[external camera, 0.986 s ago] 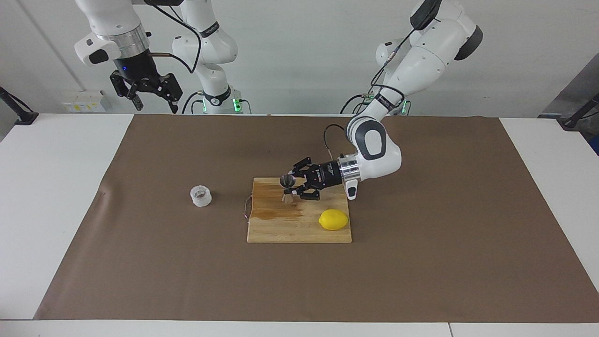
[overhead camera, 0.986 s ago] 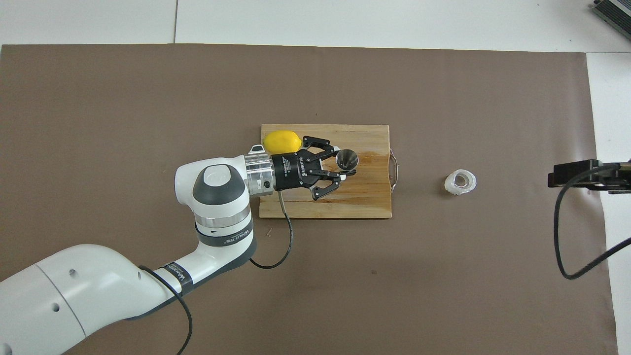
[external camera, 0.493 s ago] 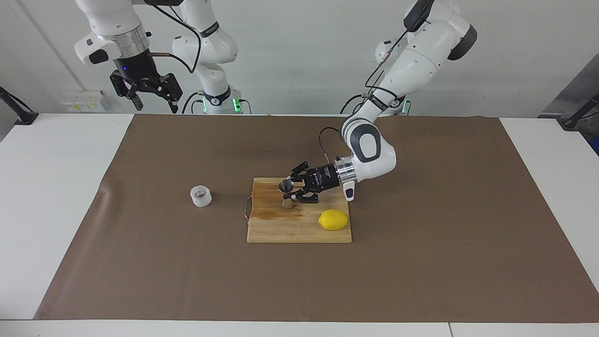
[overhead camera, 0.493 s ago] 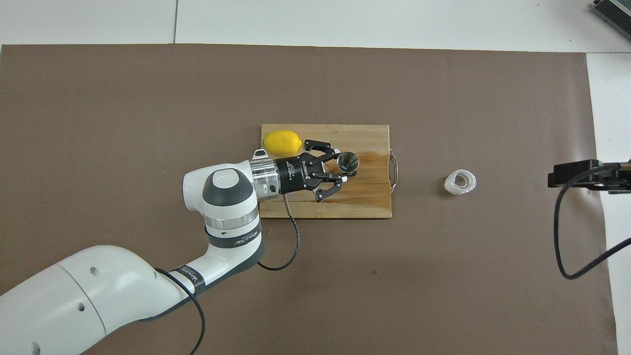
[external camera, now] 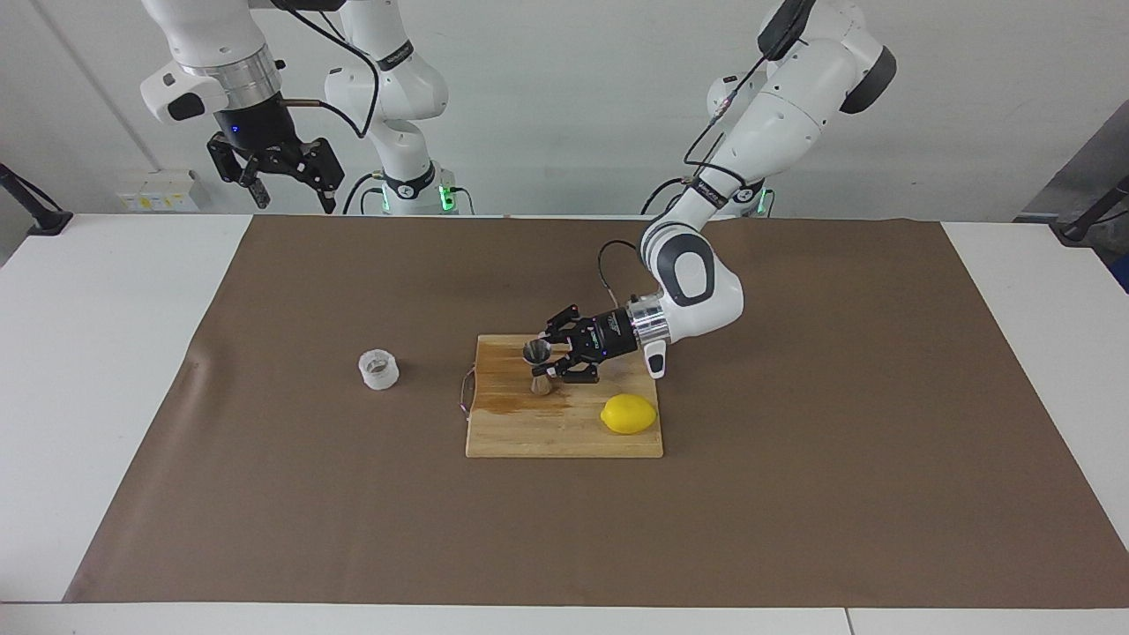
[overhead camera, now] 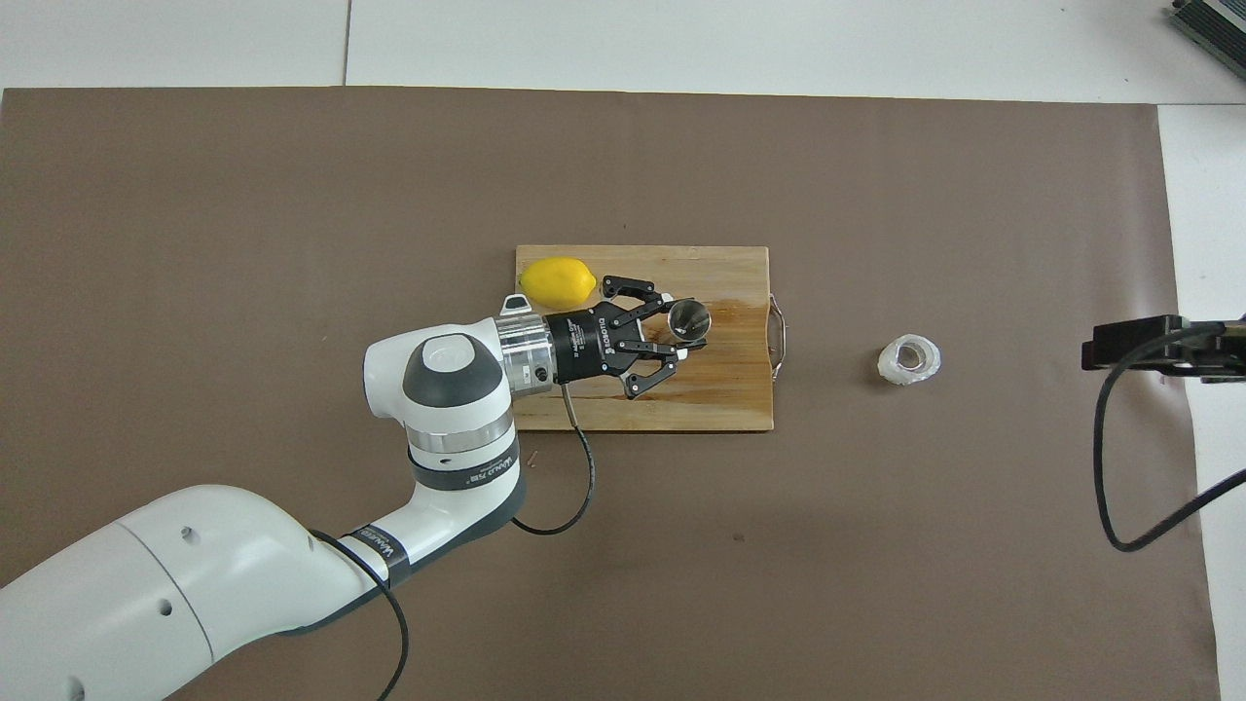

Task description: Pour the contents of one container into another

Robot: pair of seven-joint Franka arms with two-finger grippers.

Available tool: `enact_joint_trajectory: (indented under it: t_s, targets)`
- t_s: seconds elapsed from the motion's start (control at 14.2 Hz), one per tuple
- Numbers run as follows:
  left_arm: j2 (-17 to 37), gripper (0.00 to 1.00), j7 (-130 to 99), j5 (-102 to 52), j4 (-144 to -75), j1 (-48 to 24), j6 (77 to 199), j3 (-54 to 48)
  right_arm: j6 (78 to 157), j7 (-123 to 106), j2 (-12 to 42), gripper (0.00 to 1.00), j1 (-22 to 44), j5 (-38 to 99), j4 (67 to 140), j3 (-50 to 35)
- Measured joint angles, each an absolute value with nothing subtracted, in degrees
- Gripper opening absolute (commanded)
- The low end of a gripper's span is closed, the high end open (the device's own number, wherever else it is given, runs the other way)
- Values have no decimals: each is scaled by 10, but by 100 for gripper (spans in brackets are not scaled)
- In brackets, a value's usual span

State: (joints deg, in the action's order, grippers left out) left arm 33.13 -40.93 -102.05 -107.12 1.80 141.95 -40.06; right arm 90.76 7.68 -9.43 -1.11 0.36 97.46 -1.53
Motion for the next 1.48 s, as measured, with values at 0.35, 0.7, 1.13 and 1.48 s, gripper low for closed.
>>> enact_joint_trajectory:
  t_s: [0.35, 0.7, 1.13, 1.48]
  targets:
    - [331, 100, -407, -1021, -1070, 18, 1420, -401, 908, 77, -94, 100, -11, 4, 975, -15]
    - [331, 100, -404, -1019, -1059, 18, 1419, -400, 908, 77, -94, 100, -11, 4, 975, -15]
    - [312, 100, -404, -985, -1035, 38, 1350, -395, 908, 77, -94, 100, -11, 4, 975, -15]
    - [292, 100, -405, -933, -1031, 76, 1219, -394, 908, 77, -94, 100, -11, 4, 975, -15]
